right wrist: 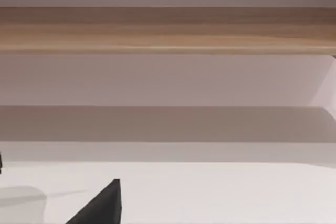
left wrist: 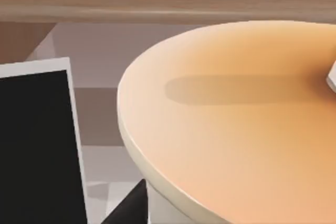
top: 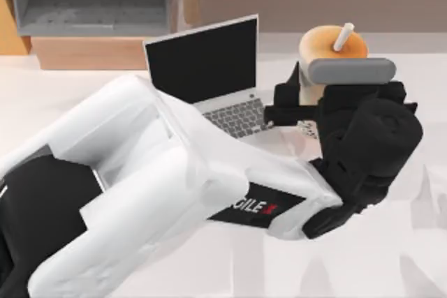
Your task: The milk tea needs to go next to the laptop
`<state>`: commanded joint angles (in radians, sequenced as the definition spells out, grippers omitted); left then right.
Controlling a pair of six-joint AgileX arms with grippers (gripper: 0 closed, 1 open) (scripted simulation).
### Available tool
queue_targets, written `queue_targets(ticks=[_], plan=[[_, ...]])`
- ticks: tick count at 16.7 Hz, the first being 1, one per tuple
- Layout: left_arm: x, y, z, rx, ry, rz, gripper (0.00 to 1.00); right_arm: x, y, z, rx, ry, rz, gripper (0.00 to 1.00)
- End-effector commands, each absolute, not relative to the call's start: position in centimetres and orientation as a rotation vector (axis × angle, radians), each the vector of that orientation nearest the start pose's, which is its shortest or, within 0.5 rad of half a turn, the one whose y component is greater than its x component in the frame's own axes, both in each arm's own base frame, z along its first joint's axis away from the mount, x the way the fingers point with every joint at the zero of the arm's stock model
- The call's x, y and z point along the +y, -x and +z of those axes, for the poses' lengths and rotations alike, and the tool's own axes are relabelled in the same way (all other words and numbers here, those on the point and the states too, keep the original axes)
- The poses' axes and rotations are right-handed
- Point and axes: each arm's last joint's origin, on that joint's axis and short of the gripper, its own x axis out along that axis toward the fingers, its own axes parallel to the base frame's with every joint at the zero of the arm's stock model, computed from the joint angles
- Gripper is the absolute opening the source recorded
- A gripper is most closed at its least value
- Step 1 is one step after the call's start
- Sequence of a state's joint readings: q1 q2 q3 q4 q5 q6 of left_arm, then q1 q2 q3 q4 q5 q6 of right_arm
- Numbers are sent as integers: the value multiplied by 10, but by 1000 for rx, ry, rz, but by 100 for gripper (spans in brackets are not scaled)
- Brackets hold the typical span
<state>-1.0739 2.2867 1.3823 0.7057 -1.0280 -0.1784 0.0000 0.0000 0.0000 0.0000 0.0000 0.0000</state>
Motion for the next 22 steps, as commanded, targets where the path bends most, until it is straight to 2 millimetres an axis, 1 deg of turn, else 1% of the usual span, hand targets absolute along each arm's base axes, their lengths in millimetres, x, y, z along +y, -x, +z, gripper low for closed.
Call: queue_targets(ticks=[2,5,9,22], plan=[[-408,-255,122,110,21,-18,0,-1,-106,160,0,0,0,100],[-407,-253,109,125,4,-22,0,-1,-106,160,0,0,0,100],[-407,-253,109,125,4,-22,0,-1,-106,160,0,0,0,100],[-407,-253,109,125,4,-22,98,-1,-106,160,0,0,0,100]])
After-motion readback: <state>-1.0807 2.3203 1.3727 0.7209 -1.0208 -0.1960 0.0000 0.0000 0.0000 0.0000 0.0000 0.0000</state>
